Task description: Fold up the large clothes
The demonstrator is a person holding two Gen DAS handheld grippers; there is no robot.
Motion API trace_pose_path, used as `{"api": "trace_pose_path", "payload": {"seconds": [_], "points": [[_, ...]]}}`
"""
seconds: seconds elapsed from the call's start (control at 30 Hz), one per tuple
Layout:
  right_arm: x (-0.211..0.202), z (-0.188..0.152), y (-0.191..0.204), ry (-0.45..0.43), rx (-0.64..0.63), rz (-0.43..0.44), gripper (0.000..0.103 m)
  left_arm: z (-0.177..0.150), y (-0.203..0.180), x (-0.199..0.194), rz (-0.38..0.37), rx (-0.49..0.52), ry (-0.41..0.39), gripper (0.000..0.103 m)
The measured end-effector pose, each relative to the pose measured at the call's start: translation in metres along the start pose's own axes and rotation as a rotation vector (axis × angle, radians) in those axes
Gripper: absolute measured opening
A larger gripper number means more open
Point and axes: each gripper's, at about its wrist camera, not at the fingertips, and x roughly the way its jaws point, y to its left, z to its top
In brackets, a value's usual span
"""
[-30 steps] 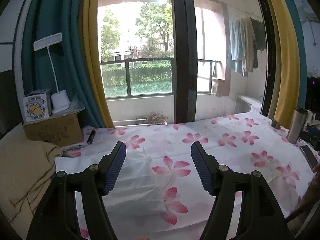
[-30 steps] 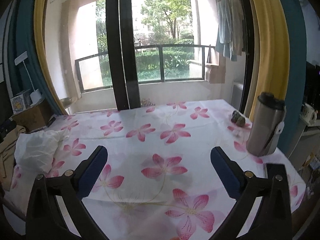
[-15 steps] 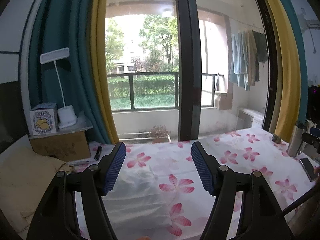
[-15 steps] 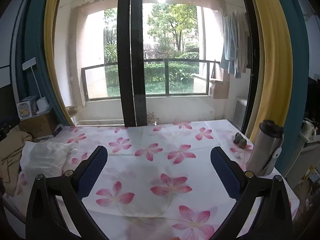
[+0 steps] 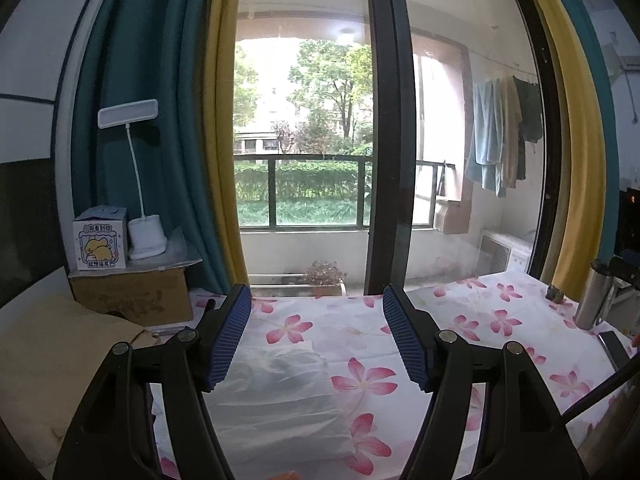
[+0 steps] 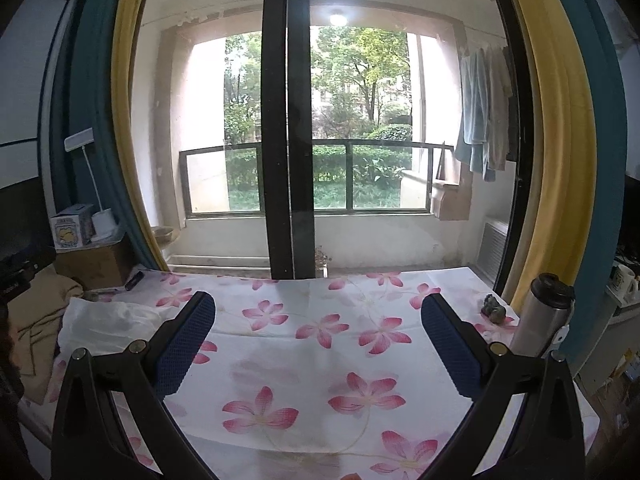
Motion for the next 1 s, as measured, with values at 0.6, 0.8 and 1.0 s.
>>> {"api": "trace_pose_path", "payload": {"seconds": [0.6, 0.8, 1.0], "points": [[0.007, -0.004, 0.008, 0.015, 0.006, 0.022, 0.102, -0.008, 0.019, 0.0, -0.027, -0.038, 0.018, 0.072], [0.007, -0.004, 0.007, 0.016, 0.007, 0.017, 0.102, -0.011, 0.017, 0.0, -0.034, -0.039, 0.022, 0.072], [0.007, -0.005, 0.007, 0.017, 0.008, 0.018, 0.102, -0.011, 0.017, 0.0, -0.036, -0.04, 0.022, 0.072]]}}
